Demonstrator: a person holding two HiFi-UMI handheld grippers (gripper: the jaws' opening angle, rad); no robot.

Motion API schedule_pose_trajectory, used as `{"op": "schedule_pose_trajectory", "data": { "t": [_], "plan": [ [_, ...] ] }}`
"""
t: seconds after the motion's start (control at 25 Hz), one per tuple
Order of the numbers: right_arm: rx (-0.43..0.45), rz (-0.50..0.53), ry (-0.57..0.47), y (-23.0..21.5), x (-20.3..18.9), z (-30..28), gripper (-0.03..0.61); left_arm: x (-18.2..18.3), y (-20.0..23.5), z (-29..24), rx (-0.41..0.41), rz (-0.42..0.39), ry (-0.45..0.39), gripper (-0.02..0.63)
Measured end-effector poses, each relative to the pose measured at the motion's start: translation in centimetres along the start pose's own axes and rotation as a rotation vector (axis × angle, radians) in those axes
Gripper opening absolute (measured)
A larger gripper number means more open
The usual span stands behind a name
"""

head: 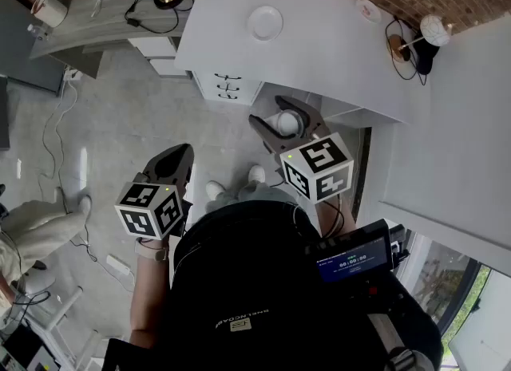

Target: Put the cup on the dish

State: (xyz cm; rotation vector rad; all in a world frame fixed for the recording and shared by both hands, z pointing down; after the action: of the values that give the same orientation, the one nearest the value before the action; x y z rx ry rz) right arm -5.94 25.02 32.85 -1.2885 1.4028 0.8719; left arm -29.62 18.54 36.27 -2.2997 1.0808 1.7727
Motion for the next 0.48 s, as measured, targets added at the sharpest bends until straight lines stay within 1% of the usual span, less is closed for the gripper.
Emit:
{"op": "schedule_pose_trajectory", "data": {
  "t": [0.12, 0.28, 0.48],
  "plan": [
    [0.005, -0.004, -0.009, -0.5, 0.1, 0.1, 0.256, 0.5, -0.6, -0.3, 0.005, 0.012, -0.023, 0.006],
    [-0.001, -0.025, -0.014, -0.8, 0.6, -0.1, 0.256, 1.0, -0.9, -0.7, 0.01, 0.002, -0.024, 0.006],
    [-0.006, 0.0, -0.031, -1.1, 0.9, -0.3, 0.256, 1.3, -1.2, -0.9, 0.016, -0.008, -0.029, 0.006]
  ]
}}
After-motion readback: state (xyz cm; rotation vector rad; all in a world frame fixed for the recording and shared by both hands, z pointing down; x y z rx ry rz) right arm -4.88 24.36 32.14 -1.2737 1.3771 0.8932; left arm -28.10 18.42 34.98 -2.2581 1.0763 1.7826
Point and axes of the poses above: the fingertips, and each gripper's own axes: z backward along the fingers, y to its left, x out of its top, the point moved 8 cm from there along z, backward along the fingers, and after that the axes turned 15 degrees about -y, right-handed, at the moved point
